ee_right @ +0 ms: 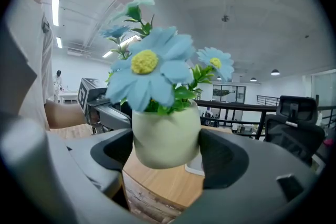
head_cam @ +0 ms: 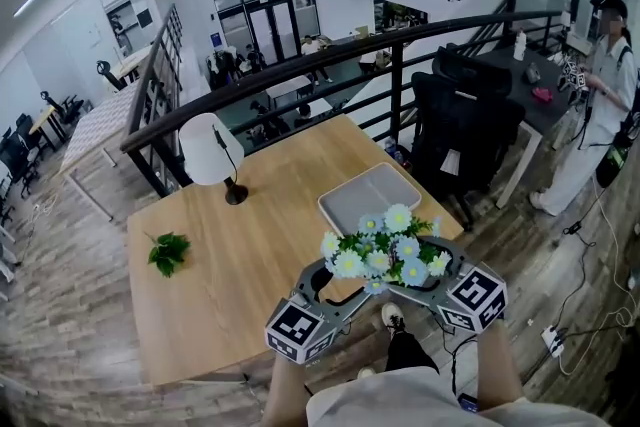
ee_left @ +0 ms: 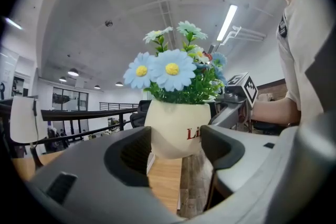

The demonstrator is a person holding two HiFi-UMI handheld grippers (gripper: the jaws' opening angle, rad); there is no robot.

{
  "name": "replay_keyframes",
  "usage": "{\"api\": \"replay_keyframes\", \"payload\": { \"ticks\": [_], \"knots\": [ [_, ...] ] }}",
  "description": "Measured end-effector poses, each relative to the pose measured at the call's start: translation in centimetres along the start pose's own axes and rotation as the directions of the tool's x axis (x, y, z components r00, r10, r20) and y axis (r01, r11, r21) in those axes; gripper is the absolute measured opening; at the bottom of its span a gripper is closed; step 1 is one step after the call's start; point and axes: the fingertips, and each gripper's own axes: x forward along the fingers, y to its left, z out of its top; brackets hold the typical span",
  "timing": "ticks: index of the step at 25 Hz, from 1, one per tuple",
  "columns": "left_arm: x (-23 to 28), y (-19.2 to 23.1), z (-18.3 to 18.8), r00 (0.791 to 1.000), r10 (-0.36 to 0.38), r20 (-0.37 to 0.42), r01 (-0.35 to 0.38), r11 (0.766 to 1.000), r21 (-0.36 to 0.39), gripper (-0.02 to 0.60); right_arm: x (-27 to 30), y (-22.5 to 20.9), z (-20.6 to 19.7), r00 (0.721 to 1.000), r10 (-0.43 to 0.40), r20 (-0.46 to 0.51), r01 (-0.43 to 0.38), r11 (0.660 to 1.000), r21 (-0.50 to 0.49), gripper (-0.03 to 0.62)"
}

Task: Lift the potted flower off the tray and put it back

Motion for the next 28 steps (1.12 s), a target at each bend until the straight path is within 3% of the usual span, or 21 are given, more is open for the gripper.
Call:
{"api": "replay_keyframes", "payload": {
  "ticks": [12, 22, 28],
  "knots": [
    [1.1, 1.8, -0.4, 1.000, 0.018, -0.009, -0.018, 1.000, -0.007, 0.325, 1.5, -1.7, -0.1, 0.999, 0.020, 0.028, -0.020, 1.000, 0.005, 0.420],
    [5.3, 5.7, -1.9, 0.999, 0.024, -0.034, -0.025, 0.999, -0.031, 0.325, 4.5, -6.6, -1.1, 0.999, 0.027, 0.039, -0.028, 0.999, 0.021, 0.423],
    [8.4, 8.4, -4.3, 0.996, 0.062, -0.059, -0.066, 0.995, -0.071, 0.326, 7.3, -10.2, -2.9, 0.999, 0.047, 0.026, -0.047, 0.999, 0.024, 0.425]
  ]
}}
